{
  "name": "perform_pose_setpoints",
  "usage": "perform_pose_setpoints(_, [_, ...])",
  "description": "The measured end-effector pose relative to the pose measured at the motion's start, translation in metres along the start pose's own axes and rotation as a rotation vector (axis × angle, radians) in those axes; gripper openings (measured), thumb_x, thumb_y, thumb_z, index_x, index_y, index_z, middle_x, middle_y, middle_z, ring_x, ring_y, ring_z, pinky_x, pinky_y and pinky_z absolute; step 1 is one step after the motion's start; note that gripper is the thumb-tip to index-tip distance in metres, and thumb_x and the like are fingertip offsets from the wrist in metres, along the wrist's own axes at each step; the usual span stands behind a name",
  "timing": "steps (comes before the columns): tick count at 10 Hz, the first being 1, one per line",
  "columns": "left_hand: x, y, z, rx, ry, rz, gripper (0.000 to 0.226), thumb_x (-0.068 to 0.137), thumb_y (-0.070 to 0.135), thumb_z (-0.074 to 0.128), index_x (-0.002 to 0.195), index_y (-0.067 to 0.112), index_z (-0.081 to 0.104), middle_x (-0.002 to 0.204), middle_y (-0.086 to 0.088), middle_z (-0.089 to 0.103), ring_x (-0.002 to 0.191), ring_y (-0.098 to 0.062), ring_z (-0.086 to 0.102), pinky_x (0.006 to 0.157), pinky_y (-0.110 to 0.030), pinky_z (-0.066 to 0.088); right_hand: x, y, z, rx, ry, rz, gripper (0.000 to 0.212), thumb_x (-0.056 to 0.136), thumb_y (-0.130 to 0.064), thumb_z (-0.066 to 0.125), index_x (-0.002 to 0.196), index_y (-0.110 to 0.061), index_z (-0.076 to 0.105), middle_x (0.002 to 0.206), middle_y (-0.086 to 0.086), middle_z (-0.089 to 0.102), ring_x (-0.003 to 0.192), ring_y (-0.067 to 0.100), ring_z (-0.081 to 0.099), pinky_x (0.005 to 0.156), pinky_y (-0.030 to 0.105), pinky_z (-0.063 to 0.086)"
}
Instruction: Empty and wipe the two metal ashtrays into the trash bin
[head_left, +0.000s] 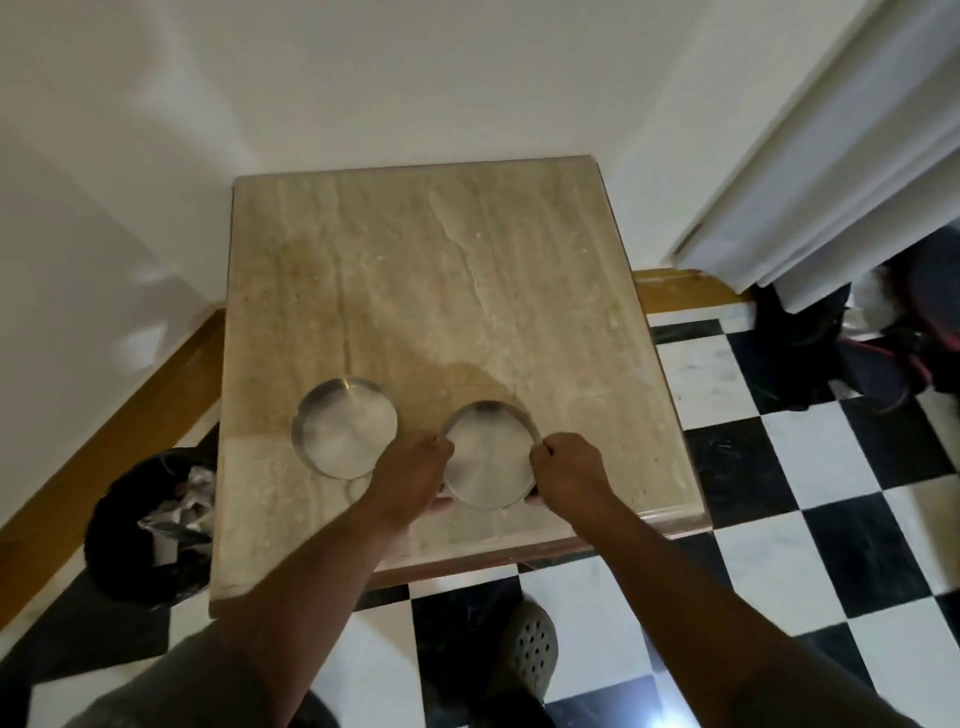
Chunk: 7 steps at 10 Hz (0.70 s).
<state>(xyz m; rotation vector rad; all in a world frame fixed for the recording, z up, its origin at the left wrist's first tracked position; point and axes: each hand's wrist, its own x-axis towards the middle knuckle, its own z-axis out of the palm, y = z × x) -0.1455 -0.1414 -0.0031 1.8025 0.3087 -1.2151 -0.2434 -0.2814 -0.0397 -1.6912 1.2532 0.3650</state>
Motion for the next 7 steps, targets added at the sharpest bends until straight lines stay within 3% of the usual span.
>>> perform_pose_setpoints(1, [0.013, 0.009, 0.005, 0.059, 0.056, 0.051, 0.022, 0.101, 0.013, 0.05, 0.118, 0.006, 0.061, 0.118, -0.016, 0.061, 0.109, -0.034, 0.063, 0.095, -0.053, 0.058, 0.017, -0.005, 0.002, 0.036, -0.01, 0.009, 0.024, 0.098, -0.014, 0.048, 0.097, 0.002, 0.065, 0.071, 0.003, 0.059, 0.057, 0.017, 0.064, 0.072, 0.045, 0.063])
perform_pose_setpoints(2, [0.023, 0.011, 0.009, 0.129, 0.118, 0.077, 0.035, 0.102, 0.014, 0.05, 0.128, -0.007, 0.058, 0.109, -0.018, 0.06, 0.103, -0.037, 0.066, 0.094, -0.056, 0.058, 0.026, -0.007, 0.007, 0.032, -0.013, -0.012, 0.025, 0.099, -0.015, 0.047, 0.104, 0.001, 0.064, 0.083, 0.008, 0.061, 0.061, 0.017, 0.062, 0.074, 0.047, 0.063])
perform_pose_setpoints(3, [0.028, 0.009, 0.009, 0.083, 0.147, 0.029, 0.03, 0.099, 0.011, 0.049, 0.122, -0.004, 0.062, 0.123, -0.025, 0.063, 0.114, -0.043, 0.064, 0.095, -0.058, 0.057, 0.033, -0.006, 0.012, 0.003, 0.004, -0.045, 0.027, 0.1, -0.017, 0.046, 0.111, 0.0, 0.064, 0.097, 0.012, 0.063, 0.074, 0.024, 0.067, 0.074, 0.046, 0.063])
perform_pose_setpoints(5, [0.02, 0.01, 0.006, -0.033, 0.131, -0.033, 0.034, 0.1, 0.018, 0.055, 0.131, 0.006, 0.059, 0.124, -0.016, 0.06, 0.117, -0.036, 0.061, 0.095, -0.046, 0.059, 0.027, -0.01, 0.007, -0.023, 0.004, -0.055, 0.029, 0.098, -0.026, 0.05, 0.112, -0.005, 0.065, 0.104, 0.012, 0.068, 0.087, 0.026, 0.069, 0.081, 0.042, 0.062])
perform_pose_setpoints(6, [0.004, 0.01, -0.007, 0.292, 0.142, 0.076, 0.048, 0.1, 0.039, 0.056, 0.139, 0.011, 0.054, 0.131, -0.013, 0.062, 0.118, -0.035, 0.063, 0.101, -0.049, 0.055, 0.001, -0.018, -0.01, -0.123, -0.002, -0.063, 0.037, 0.098, -0.034, 0.051, 0.121, -0.006, 0.059, 0.117, 0.011, 0.065, 0.102, 0.024, 0.065, 0.088, 0.032, 0.053])
perform_pose_setpoints(7, [-0.032, 0.009, -0.035, 0.673, 0.266, 0.329, 0.061, 0.096, 0.049, 0.058, 0.145, 0.015, 0.047, 0.141, -0.011, 0.059, 0.13, -0.031, 0.056, 0.109, -0.044, 0.045, -0.053, -0.036, -0.033, -0.253, -0.016, -0.13, 0.047, 0.1, -0.036, 0.048, 0.133, -0.003, 0.05, 0.136, 0.013, 0.055, 0.12, 0.026, 0.055, 0.09, 0.028, 0.041])
